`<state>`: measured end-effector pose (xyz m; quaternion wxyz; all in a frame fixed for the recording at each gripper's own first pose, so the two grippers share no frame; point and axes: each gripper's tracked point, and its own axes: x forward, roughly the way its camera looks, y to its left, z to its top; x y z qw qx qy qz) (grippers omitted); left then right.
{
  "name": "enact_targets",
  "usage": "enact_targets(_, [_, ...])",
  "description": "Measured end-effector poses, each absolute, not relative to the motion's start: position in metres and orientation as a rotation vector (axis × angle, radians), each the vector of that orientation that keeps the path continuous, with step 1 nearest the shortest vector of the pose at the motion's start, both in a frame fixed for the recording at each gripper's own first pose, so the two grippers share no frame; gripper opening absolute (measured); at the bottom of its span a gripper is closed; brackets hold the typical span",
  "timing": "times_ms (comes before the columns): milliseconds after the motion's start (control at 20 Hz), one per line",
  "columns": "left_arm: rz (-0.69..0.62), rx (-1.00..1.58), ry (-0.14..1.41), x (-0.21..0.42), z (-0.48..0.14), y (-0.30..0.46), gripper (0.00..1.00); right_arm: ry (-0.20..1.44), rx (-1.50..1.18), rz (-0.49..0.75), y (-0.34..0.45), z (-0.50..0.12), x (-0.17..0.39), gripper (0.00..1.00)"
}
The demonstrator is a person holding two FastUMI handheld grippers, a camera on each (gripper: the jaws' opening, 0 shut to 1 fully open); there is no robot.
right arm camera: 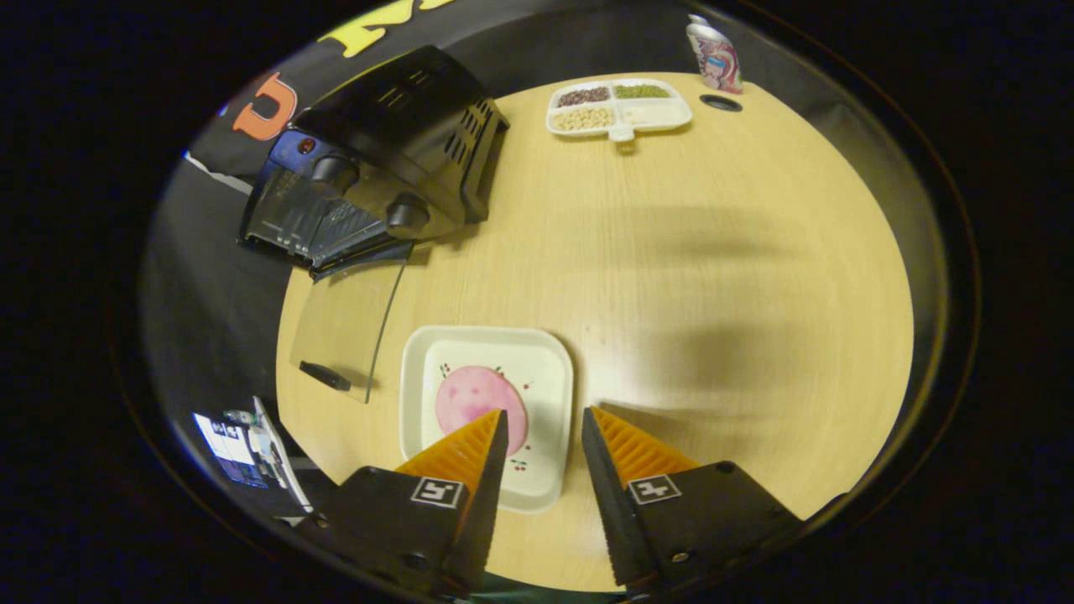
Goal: Open the electric oven with the left hand, put the food in, and close the electric oven.
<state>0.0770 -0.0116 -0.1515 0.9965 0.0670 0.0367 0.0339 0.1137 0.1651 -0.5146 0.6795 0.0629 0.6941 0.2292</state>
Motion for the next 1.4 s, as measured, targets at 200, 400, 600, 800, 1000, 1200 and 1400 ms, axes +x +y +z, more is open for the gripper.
enact_targets(200, [0.061, 0.139, 0.086, 0.079, -0.160, -0.018, 0.94, 1.645, 0.207, 0.501, 0.163, -0.531, 0.110, 0.16])
enact_targets(400, [0.024, 0.089, 0.131, 0.080, -0.172, -0.024, 0.94, 1.674, 0.287, 0.565, 0.165, -0.530, 0.110, 0.01])
enact_targets(600, [0.030, 0.114, 0.117, 0.080, -0.166, -0.026, 0.94, 1.660, 0.294, 0.564, 0.158, -0.528, 0.110, 0.01])
enact_targets(800, [-0.041, 0.088, 0.093, 0.082, -0.160, -0.044, 0.94, 1.618, 0.300, 0.567, 0.138, -0.517, 0.112, 0.01])
enact_targets(1000, [-0.020, 0.103, 0.093, 0.085, -0.161, -0.038, 0.94, 1.586, 0.305, 0.535, 0.115, -0.506, 0.117, 0.04])
enact_targets(1200, [-0.032, 0.077, 0.110, 0.084, -0.167, -0.036, 0.94, 1.521, 0.286, 0.530, 0.105, -0.484, 0.126, 0.04])
enact_targets(1400, [-0.020, 0.060, 0.102, 0.080, -0.163, -0.023, 0.94, 1.473, 0.300, 0.550, 0.115, -0.454, 0.127, 0.04])
